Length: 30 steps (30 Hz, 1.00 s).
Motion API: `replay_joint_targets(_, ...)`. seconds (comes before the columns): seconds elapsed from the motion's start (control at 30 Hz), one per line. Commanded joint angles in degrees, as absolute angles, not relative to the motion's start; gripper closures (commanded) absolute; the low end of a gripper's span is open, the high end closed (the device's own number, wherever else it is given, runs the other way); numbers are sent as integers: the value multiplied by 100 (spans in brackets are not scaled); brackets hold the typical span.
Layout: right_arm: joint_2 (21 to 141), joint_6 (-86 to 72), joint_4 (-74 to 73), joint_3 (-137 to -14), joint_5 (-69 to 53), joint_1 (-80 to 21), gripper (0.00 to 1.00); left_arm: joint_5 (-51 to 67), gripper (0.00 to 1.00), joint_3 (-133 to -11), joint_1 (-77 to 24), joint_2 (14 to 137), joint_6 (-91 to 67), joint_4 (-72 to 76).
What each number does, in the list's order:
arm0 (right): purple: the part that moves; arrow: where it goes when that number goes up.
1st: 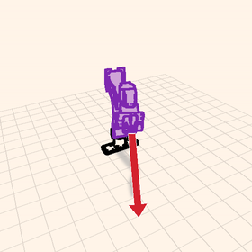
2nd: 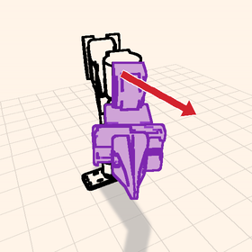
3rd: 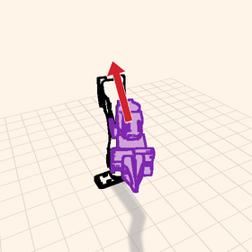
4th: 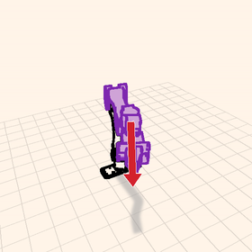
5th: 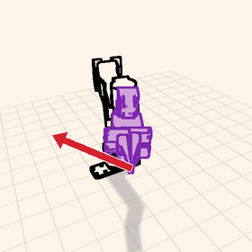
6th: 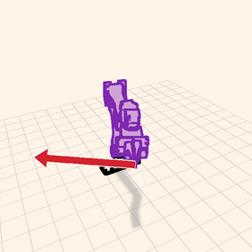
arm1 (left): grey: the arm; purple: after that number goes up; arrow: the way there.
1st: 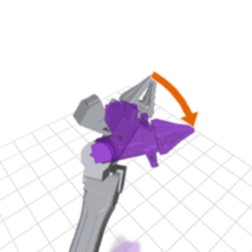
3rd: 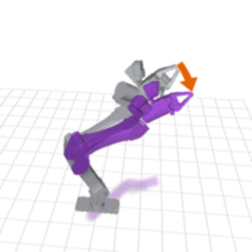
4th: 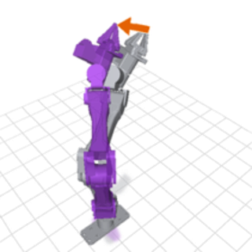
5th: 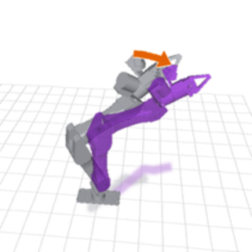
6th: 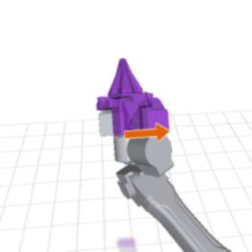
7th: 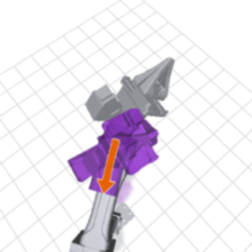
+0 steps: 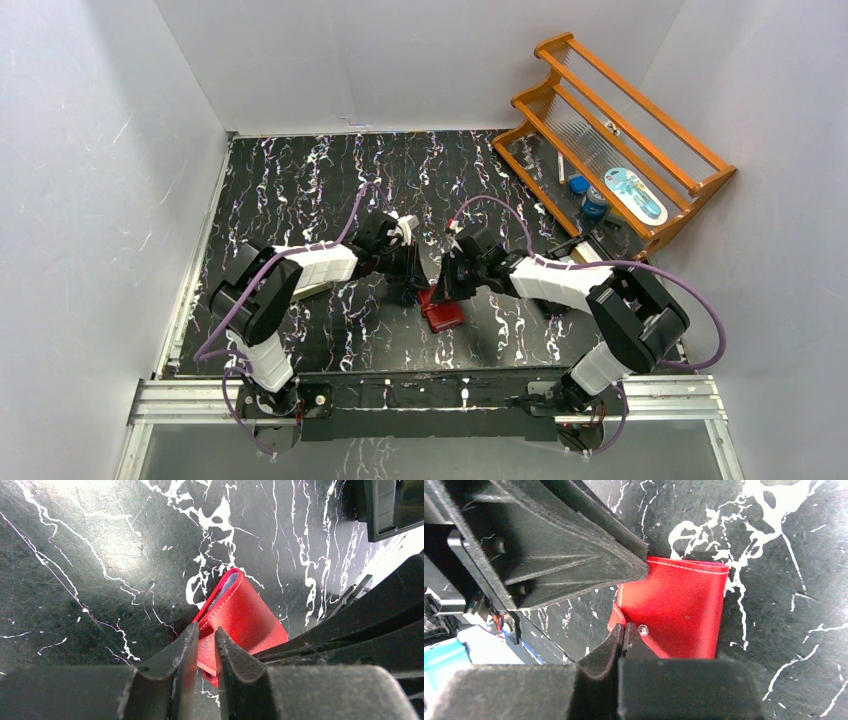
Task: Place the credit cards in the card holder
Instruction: Close the snap button on the card holder.
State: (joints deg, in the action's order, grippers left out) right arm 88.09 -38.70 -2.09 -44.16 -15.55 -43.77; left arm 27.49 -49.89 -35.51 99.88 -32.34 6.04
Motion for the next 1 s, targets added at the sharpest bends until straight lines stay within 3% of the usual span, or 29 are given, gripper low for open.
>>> replay_joint_targets(0.0,8616,-3668,-254,-4624,-1260,-4290,100,2759,81,-5071,-3533,9951,-3044,283)
replay_joint_targets(0.73,8704,-3037,-415,-4596,-875,-4135,100,2981,82,-5319,-3534,10147,-2356,280)
replay_joint_targets(0.97,8939,-2858,112,-4025,-757,-4038,100,2914,81,-5514,-3540,10079,-2194,61)
